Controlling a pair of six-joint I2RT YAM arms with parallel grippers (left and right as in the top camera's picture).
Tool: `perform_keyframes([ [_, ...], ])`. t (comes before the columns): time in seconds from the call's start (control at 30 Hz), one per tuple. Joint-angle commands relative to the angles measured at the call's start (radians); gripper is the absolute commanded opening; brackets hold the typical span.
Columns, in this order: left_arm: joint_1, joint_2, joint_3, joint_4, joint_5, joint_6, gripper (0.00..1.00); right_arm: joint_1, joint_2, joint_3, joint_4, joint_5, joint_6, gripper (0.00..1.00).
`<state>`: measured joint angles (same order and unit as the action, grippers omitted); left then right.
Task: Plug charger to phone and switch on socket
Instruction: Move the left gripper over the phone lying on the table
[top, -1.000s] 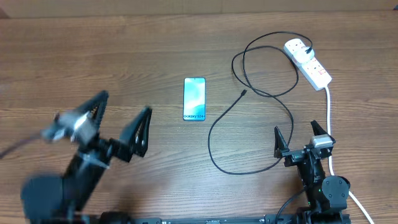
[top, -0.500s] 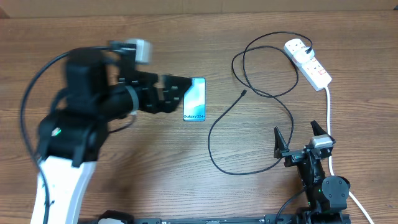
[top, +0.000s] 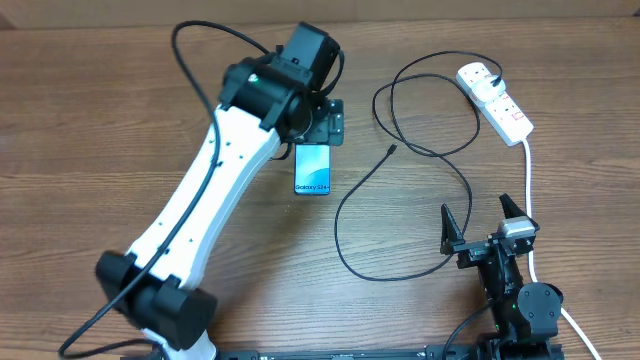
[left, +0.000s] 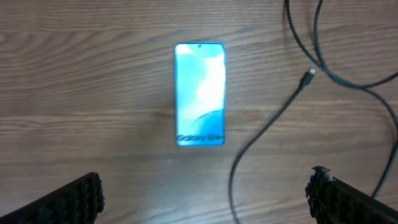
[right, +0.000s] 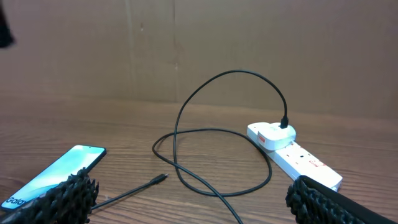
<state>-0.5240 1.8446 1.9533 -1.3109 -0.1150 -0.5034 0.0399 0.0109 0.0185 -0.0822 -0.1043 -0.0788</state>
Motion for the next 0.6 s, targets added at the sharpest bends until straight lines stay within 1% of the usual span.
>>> perform_keyframes([
  [0.0,-0.001,0.045,0.030,0.017,0.084,-0.060,1.00,-0.002,-0.005,-0.010,0.005,0.006,-0.001,1.00],
  [0.23,-0.002,0.143,0.030,0.133,0.090,-0.062,1.00,-0.002,-0.005,-0.010,0.005,0.006,-0.001,1.00],
  [0.57,0.009,0.299,0.029,0.133,0.089,-0.074,1.00,-0.002,-0.003,-0.010,0.005,0.006,-0.001,1.00],
])
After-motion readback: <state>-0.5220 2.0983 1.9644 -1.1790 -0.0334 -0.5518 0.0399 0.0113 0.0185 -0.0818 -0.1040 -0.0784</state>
